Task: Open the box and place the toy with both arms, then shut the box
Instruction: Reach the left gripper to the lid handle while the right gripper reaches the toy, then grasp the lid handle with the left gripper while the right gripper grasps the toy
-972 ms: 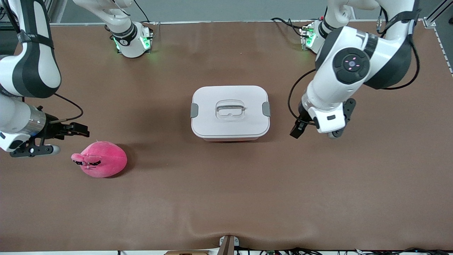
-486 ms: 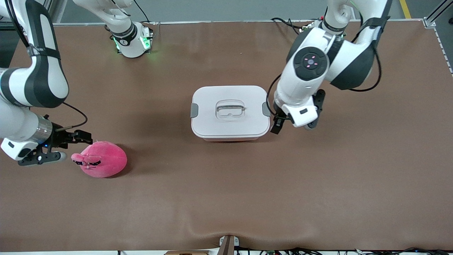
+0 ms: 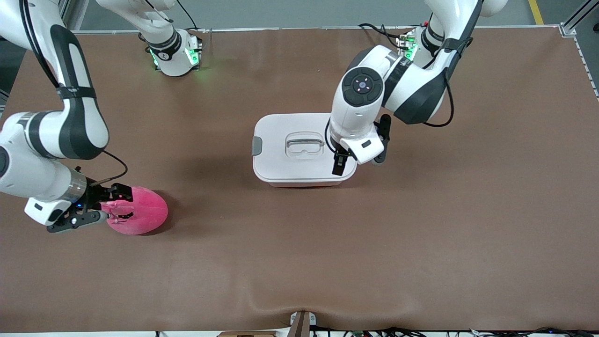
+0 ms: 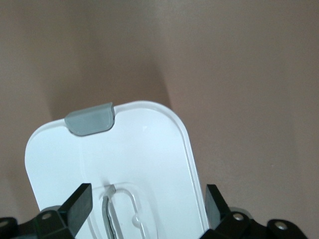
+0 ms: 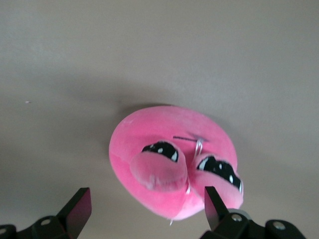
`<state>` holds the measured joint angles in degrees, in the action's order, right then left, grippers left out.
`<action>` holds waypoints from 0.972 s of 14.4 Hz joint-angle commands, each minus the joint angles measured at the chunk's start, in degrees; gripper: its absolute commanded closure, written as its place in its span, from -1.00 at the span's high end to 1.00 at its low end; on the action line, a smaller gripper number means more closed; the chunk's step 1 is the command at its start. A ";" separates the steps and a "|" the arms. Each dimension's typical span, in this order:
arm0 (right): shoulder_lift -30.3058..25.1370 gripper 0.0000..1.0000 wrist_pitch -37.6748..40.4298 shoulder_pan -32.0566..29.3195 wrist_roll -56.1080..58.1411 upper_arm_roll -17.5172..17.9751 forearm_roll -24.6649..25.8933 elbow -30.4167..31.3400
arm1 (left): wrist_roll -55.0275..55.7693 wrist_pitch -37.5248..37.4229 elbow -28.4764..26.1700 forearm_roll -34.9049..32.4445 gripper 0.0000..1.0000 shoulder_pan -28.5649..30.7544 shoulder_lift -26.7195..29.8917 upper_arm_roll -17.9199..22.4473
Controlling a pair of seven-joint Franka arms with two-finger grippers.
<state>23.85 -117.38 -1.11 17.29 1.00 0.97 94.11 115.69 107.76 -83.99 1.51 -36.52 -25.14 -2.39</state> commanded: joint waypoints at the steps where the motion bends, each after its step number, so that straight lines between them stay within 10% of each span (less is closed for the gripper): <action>1: 0.76 1.00 -0.74 0.75 2.92 0.14 3.86 -0.94 | 3.47 1.31 1.46 0.95 1.00 -1.61 -0.97 0.37; 14: 3.66 1.00 -2.94 0.93 7.41 0.14 3.95 0.64 | 23.78 5.97 1.37 0.87 1.00 -8.65 -5.71 0.37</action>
<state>27.30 -120.32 -0.11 24.36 0.99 3.71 94.24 137.40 113.73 -83.97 1.51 -44.87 -30.19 -2.45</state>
